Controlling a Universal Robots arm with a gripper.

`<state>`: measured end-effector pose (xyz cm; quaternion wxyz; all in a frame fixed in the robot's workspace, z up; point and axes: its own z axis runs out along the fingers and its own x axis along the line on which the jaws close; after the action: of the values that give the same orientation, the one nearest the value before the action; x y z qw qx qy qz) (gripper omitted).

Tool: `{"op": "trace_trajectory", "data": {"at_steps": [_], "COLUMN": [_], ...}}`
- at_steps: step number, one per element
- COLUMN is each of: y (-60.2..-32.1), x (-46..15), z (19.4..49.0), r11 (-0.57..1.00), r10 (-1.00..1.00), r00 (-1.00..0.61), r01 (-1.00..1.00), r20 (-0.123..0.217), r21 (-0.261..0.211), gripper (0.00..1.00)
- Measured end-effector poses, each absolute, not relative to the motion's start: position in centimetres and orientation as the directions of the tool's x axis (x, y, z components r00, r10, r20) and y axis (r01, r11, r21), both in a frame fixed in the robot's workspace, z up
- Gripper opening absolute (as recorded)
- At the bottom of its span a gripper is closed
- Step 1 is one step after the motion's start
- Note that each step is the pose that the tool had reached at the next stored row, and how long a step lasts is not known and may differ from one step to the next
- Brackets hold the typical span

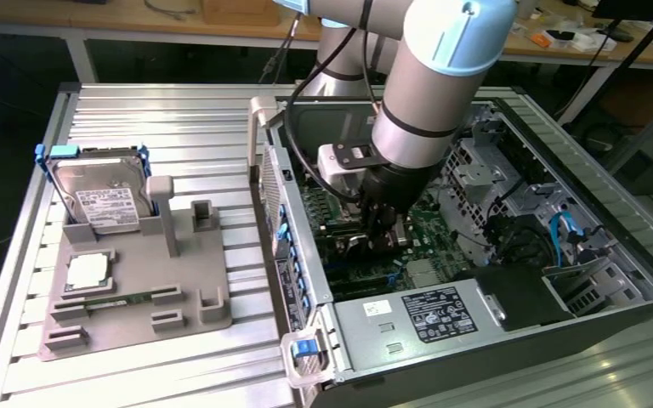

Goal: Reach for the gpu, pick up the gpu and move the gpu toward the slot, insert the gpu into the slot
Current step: 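Insert the gpu into the slot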

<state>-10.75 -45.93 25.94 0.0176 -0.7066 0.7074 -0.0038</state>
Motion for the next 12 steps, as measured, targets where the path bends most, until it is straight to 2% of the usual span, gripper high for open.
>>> {"op": "trace_trajectory", "data": {"at_steps": [12], "y": [-46.15], "x": [-10.76], "z": [25.95], "r11": [0.001], "r10": [-1.000], "r00": [-0.001], "r01": [-0.999], "r20": [-0.020], "r21": [-0.038], "gripper": [0.27]}}
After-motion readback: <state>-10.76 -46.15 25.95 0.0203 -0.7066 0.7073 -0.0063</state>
